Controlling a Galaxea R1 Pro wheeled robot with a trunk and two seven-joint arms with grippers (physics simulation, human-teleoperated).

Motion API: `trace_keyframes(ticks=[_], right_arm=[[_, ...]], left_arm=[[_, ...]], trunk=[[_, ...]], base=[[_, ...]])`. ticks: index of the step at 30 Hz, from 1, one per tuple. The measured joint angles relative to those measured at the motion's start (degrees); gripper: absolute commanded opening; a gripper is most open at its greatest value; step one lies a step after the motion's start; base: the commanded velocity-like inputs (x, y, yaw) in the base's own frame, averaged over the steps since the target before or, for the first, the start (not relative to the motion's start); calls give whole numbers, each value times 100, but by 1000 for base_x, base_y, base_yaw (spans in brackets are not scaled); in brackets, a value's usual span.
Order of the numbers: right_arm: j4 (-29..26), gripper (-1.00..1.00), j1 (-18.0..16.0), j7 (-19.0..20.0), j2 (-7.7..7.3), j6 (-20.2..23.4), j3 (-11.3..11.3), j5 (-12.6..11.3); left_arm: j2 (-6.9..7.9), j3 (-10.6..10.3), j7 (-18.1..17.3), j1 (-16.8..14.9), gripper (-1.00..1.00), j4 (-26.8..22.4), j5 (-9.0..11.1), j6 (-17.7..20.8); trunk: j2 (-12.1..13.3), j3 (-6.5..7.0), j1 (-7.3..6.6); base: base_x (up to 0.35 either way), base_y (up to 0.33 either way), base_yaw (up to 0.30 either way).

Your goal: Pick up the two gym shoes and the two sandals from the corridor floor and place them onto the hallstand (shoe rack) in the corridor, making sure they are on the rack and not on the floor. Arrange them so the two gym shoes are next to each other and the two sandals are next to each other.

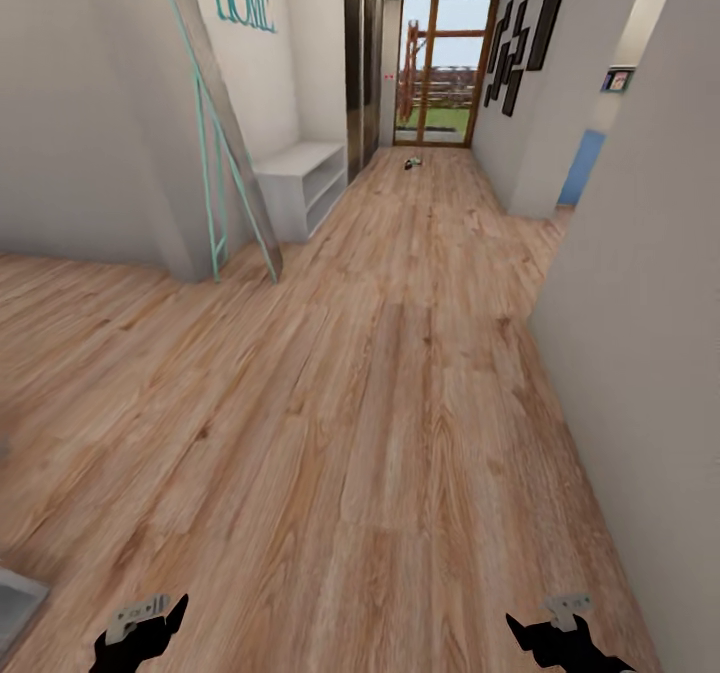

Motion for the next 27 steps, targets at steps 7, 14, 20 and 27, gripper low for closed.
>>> trace_keyframes(ticks=[7, 14, 20, 27], right_arm=[[0, 100, -1, -3, 1, 0, 0, 0], [1, 100, -2, 1, -5, 0, 0, 0], [1, 100, -2, 2, -6, 0, 0, 0], [1, 100, -2, 2, 0, 3, 0, 0]], left_arm=[[0, 0, 0, 3, 100, -1, 0, -2], [-1, 0, 0, 2, 100, -2, 0, -3], [0, 0, 0, 2, 100, 6, -2, -3], [0, 0, 0, 2, 100, 7, -1, -1]], trunk=[[0, 0, 0], [0, 0, 0], [0, 0, 0], [0, 0, 0]], base=[[338, 0, -211], [338, 0, -24], [338, 0, -2], [338, 0, 0]])
